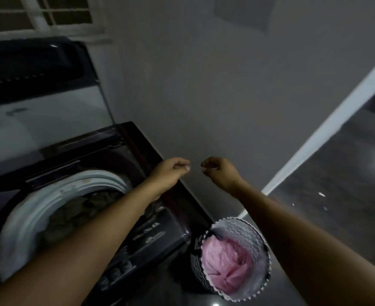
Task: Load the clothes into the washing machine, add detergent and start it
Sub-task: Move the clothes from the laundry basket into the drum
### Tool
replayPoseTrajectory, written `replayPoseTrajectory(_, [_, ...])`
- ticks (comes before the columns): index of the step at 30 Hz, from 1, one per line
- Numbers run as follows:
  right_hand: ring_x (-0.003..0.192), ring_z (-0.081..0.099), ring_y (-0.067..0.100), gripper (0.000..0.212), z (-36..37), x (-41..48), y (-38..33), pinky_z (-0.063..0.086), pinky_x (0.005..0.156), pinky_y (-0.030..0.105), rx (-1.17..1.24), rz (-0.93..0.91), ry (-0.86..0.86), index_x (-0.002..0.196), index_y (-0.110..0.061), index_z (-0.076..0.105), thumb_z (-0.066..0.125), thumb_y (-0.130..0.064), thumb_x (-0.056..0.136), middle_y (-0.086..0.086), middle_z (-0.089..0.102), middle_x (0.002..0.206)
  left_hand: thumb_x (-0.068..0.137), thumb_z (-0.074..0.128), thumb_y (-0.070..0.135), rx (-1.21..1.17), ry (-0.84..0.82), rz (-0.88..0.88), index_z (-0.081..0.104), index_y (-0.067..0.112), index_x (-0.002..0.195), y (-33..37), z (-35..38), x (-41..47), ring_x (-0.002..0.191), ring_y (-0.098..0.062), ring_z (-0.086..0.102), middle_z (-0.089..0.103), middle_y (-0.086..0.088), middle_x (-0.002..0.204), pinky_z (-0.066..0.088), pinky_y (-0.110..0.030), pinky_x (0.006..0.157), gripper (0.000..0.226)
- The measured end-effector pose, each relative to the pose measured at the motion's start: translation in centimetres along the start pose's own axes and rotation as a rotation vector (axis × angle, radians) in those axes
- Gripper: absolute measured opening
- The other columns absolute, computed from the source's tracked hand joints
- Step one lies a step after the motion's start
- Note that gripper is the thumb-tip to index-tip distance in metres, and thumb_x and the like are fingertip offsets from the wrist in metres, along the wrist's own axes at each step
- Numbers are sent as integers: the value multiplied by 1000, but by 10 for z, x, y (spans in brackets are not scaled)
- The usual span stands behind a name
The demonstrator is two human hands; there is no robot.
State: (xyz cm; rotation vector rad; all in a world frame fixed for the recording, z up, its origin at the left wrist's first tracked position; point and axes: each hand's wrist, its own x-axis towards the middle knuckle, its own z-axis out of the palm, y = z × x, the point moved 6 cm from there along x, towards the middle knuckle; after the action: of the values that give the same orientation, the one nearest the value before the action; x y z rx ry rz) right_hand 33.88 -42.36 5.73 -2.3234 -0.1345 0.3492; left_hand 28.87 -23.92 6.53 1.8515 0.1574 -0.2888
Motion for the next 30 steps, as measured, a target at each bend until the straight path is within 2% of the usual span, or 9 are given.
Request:
replayPoseTrajectory(3, [87,61,16,21,-31,-20,75,54,85,35,49,91,41,114,-18,73,67,-21,94,-3,68,99,99,62,27,-4,-85,-32,67,25,121,2,79,15,107,-13,66,69,1,115,51,-25,79,22])
replayPoseTrajectory(6, [86,63,15,21,-42,-43,158,55,83,36,82,187,47,111,-17,75,68,-19,91,-3,70,94,100,61,24,-23,-156,-108,67,21,122,-15,159,26,102,-14,66,70,1,112,51,-25,77,23])
replayPoseTrajectory(10, [78,60,12,16,-23,-71,281,50,77,30,139,348,4,104,-19,75,70,-14,90,-8,68,85,101,59,17,-31,-212,-243,66,14,122,-77,256,40,91,-11,63,68,-1,107,50,-14,65,23])
replayPoseTrajectory(12, [81,64,13,16,-2,-81,333,50,77,28,162,414,-33,103,-20,75,71,-15,89,-6,71,91,101,59,17,-12,-229,-326,65,13,122,-121,290,45,88,-9,62,67,-1,105,50,-14,62,22])
replayPoseTrajectory(14, [91,69,19,14,24,-86,385,54,83,32,176,452,-58,99,-19,75,71,-14,87,0,76,97,101,59,18,27,-258,-398,65,13,123,-171,323,53,95,-12,64,68,-1,107,48,-19,66,23])
replayPoseTrajectory(19, [95,70,19,12,99,-82,489,54,89,34,203,520,-157,97,-20,75,73,-16,86,2,77,99,100,58,15,134,-270,-476,68,14,117,-290,372,77,103,-19,63,68,-5,107,47,-26,77,20])
replayPoseTrajectory(22, [96,71,24,12,146,-69,540,57,91,39,223,550,-179,93,-27,72,72,-18,86,1,76,99,98,61,18,195,-253,-495,69,15,118,-359,388,98,105,-18,62,68,-2,110,47,-24,78,21])
replayPoseTrajectory(26, [109,68,25,31,204,-44,593,55,95,36,232,610,-237,119,-18,69,74,-20,88,5,71,119,94,67,30,332,-225,-514,63,17,132,-446,402,130,120,-21,59,62,-3,134,50,-34,102,40])
replayPoseTrajectory(30, [120,60,27,60,260,-21,635,52,102,39,236,657,-326,143,-19,52,76,-29,88,7,58,139,81,72,51,595,-159,-439,50,17,144,-511,406,168,127,-31,55,53,-11,144,48,-41,105,75])
